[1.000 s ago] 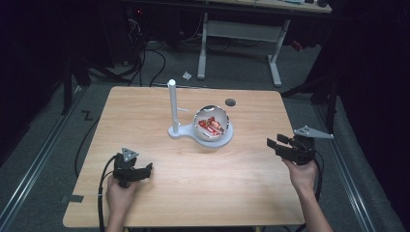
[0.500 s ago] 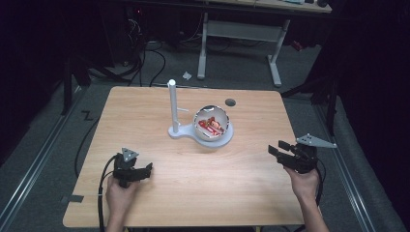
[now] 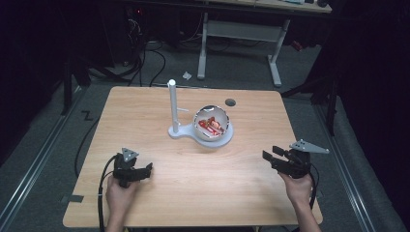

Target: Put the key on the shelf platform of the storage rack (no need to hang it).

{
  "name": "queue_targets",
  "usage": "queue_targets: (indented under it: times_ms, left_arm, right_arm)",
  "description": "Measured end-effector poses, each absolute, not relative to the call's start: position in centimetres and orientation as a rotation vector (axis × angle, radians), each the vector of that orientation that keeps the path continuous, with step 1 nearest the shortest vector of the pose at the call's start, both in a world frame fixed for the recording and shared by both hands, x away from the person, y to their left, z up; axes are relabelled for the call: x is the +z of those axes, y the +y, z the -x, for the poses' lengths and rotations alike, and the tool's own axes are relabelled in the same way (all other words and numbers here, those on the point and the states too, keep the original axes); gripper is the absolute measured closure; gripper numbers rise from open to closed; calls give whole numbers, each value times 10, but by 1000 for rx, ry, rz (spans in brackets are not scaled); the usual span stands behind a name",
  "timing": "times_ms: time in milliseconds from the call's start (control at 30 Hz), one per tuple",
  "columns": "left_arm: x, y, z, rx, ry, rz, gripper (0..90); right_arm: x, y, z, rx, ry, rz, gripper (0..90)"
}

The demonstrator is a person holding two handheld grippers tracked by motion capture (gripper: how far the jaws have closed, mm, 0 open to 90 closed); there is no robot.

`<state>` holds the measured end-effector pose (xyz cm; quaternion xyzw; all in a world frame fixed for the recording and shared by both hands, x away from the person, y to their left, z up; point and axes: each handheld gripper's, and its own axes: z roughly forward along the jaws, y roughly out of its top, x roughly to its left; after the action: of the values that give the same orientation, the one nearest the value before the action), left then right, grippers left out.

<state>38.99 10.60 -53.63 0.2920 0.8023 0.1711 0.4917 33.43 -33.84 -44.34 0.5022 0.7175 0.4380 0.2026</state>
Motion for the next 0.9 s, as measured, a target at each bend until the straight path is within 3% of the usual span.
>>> queue_targets:
  times_ms: [900]
  left_arm:
    - [-536,106,-390,415,1948,-708,180]
  right_arm:
    - [-469,-310,-339,1256,2070,-1405,470]
